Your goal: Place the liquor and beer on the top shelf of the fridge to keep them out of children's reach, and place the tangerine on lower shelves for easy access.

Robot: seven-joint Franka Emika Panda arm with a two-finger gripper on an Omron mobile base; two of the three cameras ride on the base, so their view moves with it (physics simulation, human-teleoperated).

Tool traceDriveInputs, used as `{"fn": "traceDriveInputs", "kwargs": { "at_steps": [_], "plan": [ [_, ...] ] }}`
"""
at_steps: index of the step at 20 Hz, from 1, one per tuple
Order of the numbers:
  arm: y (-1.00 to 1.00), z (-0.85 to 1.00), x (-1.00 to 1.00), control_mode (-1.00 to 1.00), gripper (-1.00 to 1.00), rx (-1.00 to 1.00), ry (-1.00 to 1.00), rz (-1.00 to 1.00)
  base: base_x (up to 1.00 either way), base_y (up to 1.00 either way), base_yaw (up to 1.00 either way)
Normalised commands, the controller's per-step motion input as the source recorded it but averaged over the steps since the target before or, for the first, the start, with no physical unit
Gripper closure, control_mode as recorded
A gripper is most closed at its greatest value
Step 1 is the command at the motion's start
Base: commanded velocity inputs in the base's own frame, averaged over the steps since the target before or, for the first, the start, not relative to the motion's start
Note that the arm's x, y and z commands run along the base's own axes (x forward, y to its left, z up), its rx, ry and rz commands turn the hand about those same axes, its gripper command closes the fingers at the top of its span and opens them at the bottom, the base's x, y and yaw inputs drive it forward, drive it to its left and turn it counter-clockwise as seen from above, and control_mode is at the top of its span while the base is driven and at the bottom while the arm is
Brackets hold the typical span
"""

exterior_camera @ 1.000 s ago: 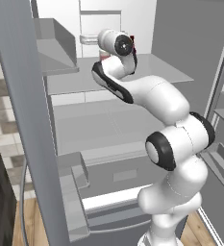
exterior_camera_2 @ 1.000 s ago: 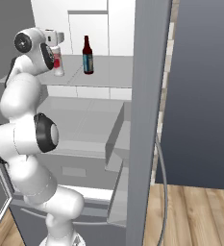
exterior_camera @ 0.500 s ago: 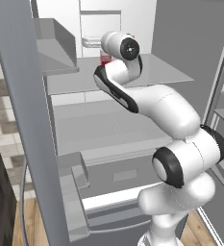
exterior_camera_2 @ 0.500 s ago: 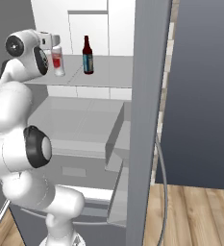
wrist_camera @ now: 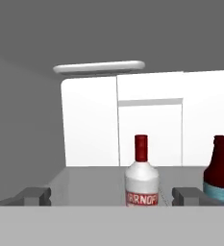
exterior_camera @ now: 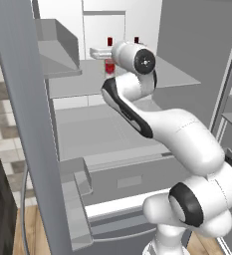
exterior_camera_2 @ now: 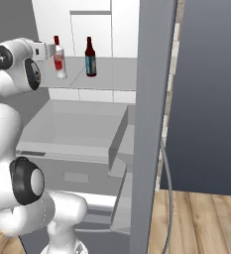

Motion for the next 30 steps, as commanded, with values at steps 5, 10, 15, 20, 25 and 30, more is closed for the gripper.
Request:
{"fn": "traceDriveInputs", "kwargs": {
  "at_steps": [5,10,15,20,25,30],
  "plan": [
    [-0.24,-0.27,-1.00,-1.00,-1.00,0.00,0.09,0.00,0.00,0.00,0.00],
    [-0.37,-0.04,-0.95,-1.00,-1.00,0.00,0.20,0.00,0.00,0.00,0.00],
    [-0.56,0.00,-0.88,-1.00,-1.00,0.00,0.27,0.00,0.00,0.00,0.00],
    [-0.30,-0.02,-0.75,-1.00,-1.00,-0.02,0.33,0.00,0.00,0.00,0.00],
    [-0.07,-0.30,-0.57,-1.00,-1.00,-0.11,0.26,0.00,0.00,0.00,0.00],
    [-0.21,-0.23,-0.57,-1.00,-1.00,-0.11,0.20,0.00,0.00,0.00,0.00]
  ]
}}
